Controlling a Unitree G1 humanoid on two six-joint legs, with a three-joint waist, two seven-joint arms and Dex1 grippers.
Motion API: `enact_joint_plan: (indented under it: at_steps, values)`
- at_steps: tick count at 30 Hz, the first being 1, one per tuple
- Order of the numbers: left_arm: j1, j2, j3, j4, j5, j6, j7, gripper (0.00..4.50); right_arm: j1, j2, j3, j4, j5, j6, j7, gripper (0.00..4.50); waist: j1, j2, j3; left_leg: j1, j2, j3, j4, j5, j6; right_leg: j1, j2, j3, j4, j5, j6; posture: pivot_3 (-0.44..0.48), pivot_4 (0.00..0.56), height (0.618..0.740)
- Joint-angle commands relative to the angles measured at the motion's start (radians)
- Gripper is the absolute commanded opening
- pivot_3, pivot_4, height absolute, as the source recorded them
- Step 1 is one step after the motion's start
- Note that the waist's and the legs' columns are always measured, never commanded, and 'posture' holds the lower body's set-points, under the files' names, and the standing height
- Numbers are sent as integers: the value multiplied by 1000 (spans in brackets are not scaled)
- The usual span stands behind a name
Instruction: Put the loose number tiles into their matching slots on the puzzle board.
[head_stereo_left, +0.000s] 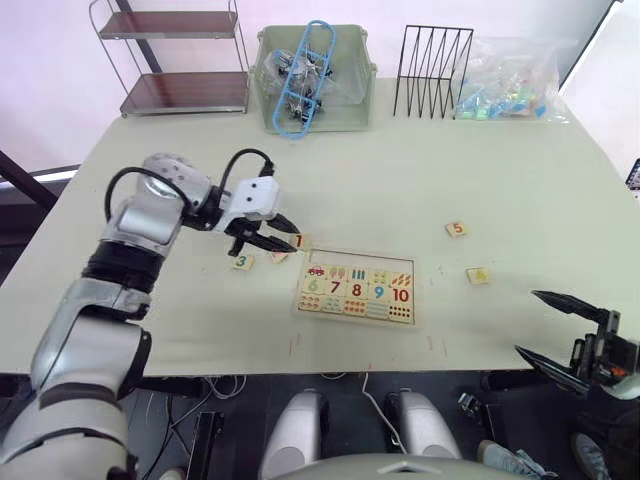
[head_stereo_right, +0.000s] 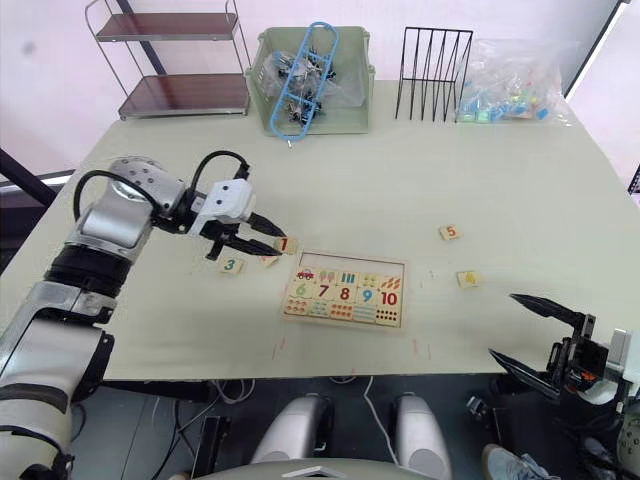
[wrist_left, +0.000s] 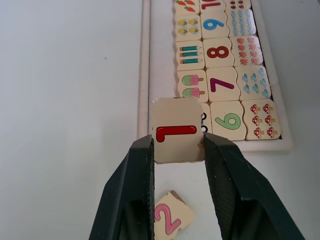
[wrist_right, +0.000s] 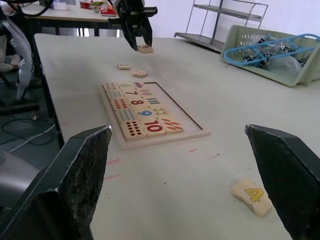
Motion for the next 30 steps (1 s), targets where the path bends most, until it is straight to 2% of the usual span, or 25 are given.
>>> enact_joint_plan:
  at_steps: [1,7,14,30]
  values:
    - [-83,-4,-102,33,43,50,-32,970,25,7,-25,-44,11,-31,-15,4500,-1,0,0,0,0,0,0,0,0,0,0,0,0,0,0,0,150,740]
    - [-149,-85,-126,86,109,71,-25,970,66,28,-26,-63,13,-58,-37,4500,1,0,0,0,0,0,0,0,0,0,0,0,0,0,0,0,150,740]
    - [-183,-123,-157,137,207,59,-15,970,95,30,-22,-86,14,-68,-62,4500,-1,0,0,0,0,-1,0,0,0,0,0,0,1,0,0,0,150,740]
    - [-172,-201,-163,173,304,91,8,970,96,9,-6,-186,-7,-17,-178,4500,0,0,1,0,0,-1,0,0,0,0,0,0,0,0,0,0,150,740]
